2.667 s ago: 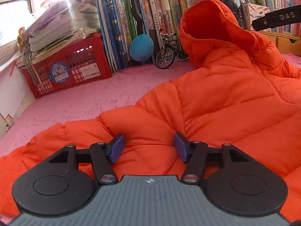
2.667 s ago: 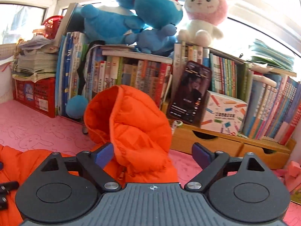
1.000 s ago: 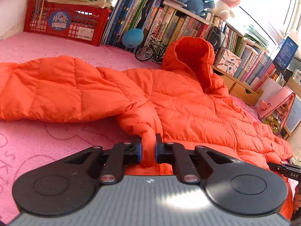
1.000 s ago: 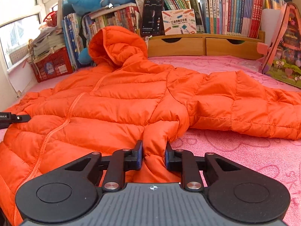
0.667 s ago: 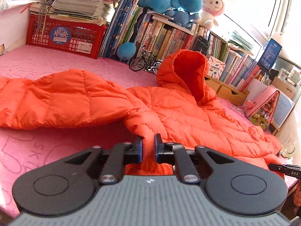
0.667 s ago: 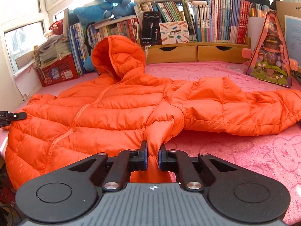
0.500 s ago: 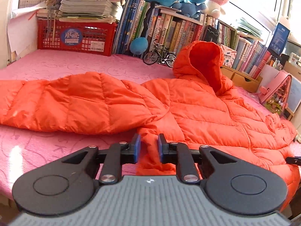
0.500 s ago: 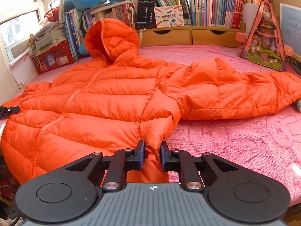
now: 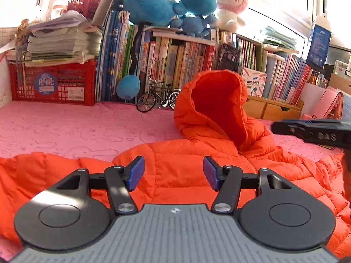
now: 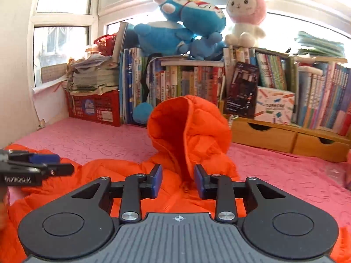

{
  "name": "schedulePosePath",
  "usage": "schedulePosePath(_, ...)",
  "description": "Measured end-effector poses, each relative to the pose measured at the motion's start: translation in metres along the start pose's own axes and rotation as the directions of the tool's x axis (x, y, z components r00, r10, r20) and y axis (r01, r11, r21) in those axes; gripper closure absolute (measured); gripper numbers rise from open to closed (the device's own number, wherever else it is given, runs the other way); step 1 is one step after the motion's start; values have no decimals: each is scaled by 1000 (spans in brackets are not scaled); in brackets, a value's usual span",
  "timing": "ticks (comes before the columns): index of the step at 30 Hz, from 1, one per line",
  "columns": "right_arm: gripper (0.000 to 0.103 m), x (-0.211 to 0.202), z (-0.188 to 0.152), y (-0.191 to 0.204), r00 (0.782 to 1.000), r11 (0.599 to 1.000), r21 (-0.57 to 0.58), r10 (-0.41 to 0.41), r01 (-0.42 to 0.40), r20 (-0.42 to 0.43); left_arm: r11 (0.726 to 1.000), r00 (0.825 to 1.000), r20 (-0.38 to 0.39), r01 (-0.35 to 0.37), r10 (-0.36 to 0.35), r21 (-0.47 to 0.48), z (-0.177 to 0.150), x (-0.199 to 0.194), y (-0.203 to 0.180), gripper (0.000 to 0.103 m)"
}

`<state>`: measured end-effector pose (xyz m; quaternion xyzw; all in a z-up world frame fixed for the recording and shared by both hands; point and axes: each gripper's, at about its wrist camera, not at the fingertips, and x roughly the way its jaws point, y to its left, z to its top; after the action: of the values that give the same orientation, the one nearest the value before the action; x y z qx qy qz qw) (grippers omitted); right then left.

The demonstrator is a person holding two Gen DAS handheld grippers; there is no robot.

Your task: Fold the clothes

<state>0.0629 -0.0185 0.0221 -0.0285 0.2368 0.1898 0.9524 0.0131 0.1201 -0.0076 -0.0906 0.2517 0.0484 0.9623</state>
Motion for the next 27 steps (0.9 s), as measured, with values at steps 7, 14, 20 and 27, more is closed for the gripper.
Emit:
schedulePosePath(7, 72, 104, 6, -43, 971, 972, 83, -207, 218, -123, 998, 992, -108, -60, 59, -8, -29, 29, 10, 44)
schedulePosePath(14, 64, 72, -16, -149, 984, 840, 513, -136, 174, -111, 998, 992, -115, -59, 61, 15, -29, 28, 7, 38)
schedulePosePath(20, 51, 30, -18, -57, 983, 983, -21, -182, 182, -1, 998, 994, -92, -51, 54, 41, -25, 24, -1, 36)
schedulePosePath(27, 57, 47, -39, -2, 990, 975, -211, -96, 74, -100, 1000, 999, -52, -5, 6, 19, 2, 23, -14, 33)
